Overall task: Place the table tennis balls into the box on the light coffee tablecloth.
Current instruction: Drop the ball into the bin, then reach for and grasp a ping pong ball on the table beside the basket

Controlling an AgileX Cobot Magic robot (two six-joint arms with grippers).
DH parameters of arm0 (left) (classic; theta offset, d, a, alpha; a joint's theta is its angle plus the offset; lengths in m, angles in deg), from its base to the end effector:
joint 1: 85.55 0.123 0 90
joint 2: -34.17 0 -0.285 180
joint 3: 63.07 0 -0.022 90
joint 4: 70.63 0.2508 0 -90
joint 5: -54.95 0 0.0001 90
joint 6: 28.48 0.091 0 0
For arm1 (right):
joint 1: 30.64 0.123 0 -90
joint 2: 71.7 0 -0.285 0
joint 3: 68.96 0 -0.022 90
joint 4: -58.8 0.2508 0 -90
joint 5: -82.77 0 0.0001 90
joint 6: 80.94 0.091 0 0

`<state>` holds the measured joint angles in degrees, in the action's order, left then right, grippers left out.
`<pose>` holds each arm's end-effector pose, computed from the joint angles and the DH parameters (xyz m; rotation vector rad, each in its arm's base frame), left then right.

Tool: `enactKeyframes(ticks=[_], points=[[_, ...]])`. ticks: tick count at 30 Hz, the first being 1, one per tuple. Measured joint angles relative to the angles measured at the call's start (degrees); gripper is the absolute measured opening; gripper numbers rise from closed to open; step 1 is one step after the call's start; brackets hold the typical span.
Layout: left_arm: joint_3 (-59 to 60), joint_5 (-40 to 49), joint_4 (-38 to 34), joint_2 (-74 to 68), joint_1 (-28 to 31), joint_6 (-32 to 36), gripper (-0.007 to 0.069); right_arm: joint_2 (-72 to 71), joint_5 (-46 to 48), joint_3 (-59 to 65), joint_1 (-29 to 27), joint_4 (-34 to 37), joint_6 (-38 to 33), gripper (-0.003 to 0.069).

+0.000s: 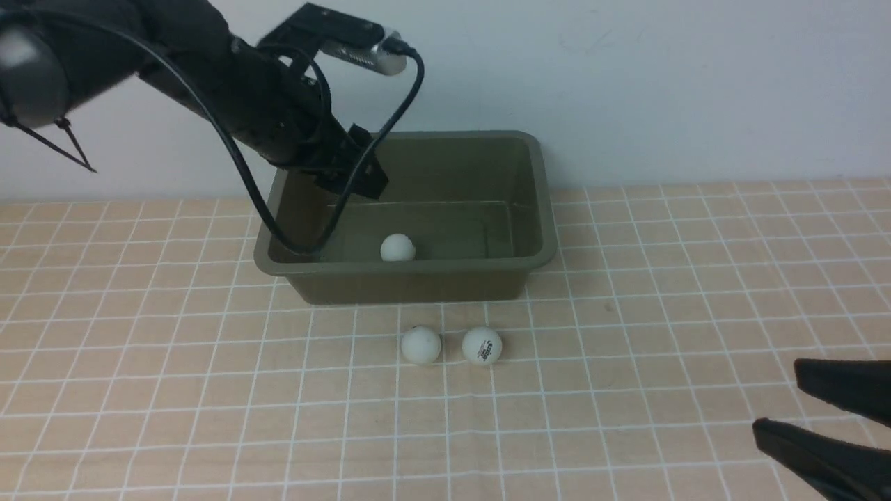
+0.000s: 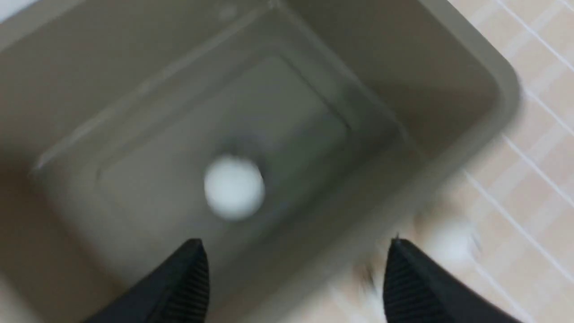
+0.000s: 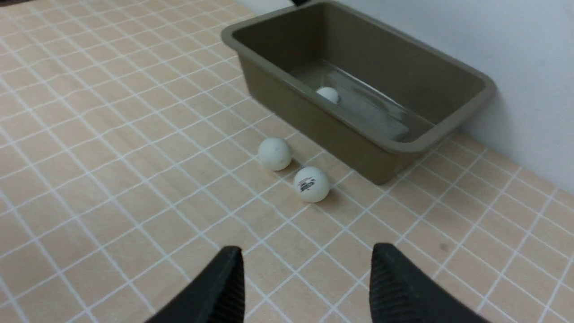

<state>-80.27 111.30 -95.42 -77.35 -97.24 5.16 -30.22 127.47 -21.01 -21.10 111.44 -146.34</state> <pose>0.3865 -0.1124 0.3188 0.8029 2.4083 -0.4078 0.0922 0.0671 0.2980 -0.8904 1.8321 0.4803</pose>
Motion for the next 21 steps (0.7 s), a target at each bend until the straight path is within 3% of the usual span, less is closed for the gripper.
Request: enactKeyframes(ticks=[7, 11, 14, 18, 21], points=[[-0.4, 12.8, -1.3, 7.7, -1.2, -3.6, 0.0327, 8.5, -2.7, -5.3, 0.0, -0.4, -2.6, 0.0358], [0.6, 13.9, -0.5, 7.9, -5.3, -5.9, 0.0318, 9.7, -3.9, -5.5, 0.0, -0.4, -2.7, 0.0358], [1.6, 13.9, 4.1, 7.2, -10.4, -6.5, 0.0318, 9.7, -3.9, -5.5, 0.0, -0.4, -2.7, 0.0358], [2.3, 14.1, 16.1, 4.4, -18.4, -8.0, 0.0318, 9.7, -3.9, -5.5, 0.0, -0.4, -2.7, 0.0358], [2.7, 13.8, 20.7, 1.3, -21.2, -9.7, 0.0319, 9.7, -3.7, -5.5, 0.0, -0.4, -2.7, 0.0358]])
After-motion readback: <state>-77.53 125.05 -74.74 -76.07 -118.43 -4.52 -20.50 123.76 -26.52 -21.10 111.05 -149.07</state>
